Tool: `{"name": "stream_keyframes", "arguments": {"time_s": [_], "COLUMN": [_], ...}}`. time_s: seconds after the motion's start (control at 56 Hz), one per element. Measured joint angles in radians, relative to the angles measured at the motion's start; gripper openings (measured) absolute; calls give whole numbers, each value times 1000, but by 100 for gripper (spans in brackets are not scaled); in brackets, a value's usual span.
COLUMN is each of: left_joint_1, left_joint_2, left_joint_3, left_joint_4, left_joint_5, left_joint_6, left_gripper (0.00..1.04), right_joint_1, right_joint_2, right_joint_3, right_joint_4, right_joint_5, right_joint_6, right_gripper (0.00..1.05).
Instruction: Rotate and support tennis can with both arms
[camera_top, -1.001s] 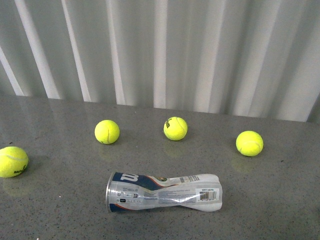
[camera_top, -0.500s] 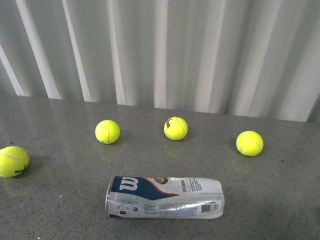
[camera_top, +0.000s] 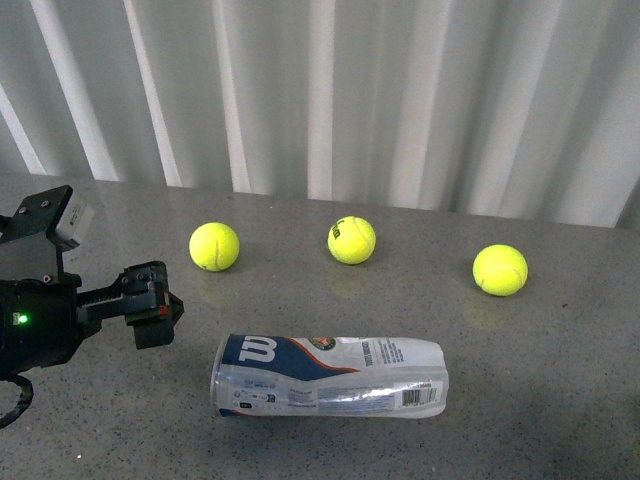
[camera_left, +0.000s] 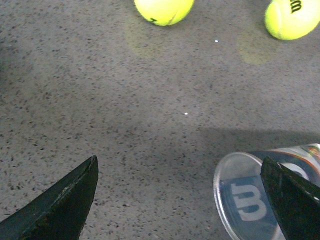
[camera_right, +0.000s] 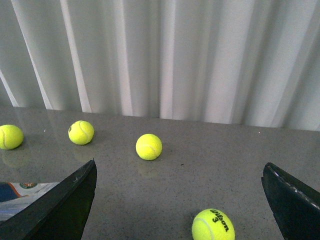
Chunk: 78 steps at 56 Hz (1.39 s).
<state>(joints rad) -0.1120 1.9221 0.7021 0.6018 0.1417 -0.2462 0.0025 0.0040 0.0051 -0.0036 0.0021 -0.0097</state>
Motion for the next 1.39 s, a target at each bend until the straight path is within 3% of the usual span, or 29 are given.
{"name": "stream_keyframes", "arguments": {"time_s": [0.161, 0.25, 0.465, 0.911, 1.215, 1.287, 1.394], "left_joint_1": [9, 9, -6, -119, -148, -151, -162], "left_joint_2": [22, 31, 47, 189, 243, 249, 259], "left_joint_3": [6, -1, -28, -34, -32, -32, -35], "left_joint_4": [18, 26, 66, 255, 401, 423, 454], "left_joint_5": [22, 112, 217, 223, 242, 240, 240], "left_joint_6": [-21, -77, -152, -282, -425, -445, -480], "left_gripper": [98, 98, 98, 98, 98, 88, 65], "right_joint_1": [0, 0, 0, 0, 0, 0, 0], "right_joint_2": [0, 0, 0, 0, 0, 0, 0], "right_joint_3": [0, 0, 0, 0, 0, 0, 0], "right_joint_4": [0, 0, 0, 0, 0, 0, 0], "right_joint_5": [0, 0, 0, 0, 0, 0, 0], "right_joint_6": [0, 0, 0, 0, 0, 0, 0], "right_gripper": [98, 98, 98, 98, 98, 98, 98]}}
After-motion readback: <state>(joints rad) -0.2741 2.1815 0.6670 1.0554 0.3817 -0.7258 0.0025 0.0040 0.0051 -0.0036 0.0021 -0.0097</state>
